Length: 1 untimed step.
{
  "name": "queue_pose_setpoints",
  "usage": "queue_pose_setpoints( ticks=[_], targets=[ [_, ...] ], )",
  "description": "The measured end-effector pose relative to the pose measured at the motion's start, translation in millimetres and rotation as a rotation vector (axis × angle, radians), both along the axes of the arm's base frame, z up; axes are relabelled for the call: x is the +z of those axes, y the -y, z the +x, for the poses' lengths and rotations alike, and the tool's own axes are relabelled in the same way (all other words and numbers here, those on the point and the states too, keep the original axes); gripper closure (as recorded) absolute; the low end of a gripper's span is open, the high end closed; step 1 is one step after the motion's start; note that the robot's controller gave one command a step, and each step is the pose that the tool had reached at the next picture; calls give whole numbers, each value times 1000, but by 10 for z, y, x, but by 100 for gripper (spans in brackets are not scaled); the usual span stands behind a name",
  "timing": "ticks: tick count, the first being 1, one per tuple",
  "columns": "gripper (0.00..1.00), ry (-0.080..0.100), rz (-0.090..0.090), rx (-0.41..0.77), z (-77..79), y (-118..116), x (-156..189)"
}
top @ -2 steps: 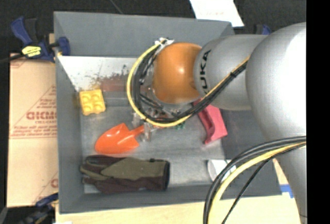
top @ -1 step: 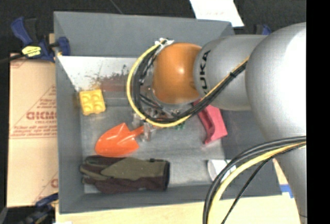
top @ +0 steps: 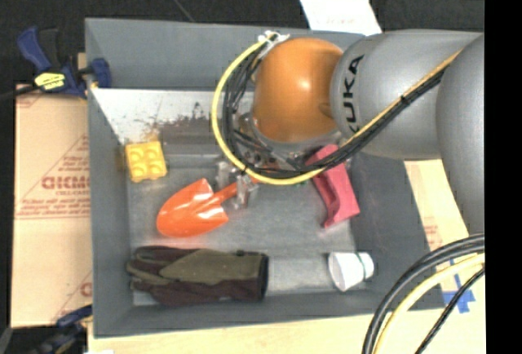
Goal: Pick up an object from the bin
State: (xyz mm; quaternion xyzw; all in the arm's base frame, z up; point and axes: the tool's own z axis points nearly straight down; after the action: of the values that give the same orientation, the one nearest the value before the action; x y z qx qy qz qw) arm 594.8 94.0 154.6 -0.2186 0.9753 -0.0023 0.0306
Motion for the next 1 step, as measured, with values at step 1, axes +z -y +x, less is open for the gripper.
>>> queue_pose_setpoints(
  ticks=[1],
  targets=[
    [100, 1, 0, -17, 38, -37, -182]
  ],
)
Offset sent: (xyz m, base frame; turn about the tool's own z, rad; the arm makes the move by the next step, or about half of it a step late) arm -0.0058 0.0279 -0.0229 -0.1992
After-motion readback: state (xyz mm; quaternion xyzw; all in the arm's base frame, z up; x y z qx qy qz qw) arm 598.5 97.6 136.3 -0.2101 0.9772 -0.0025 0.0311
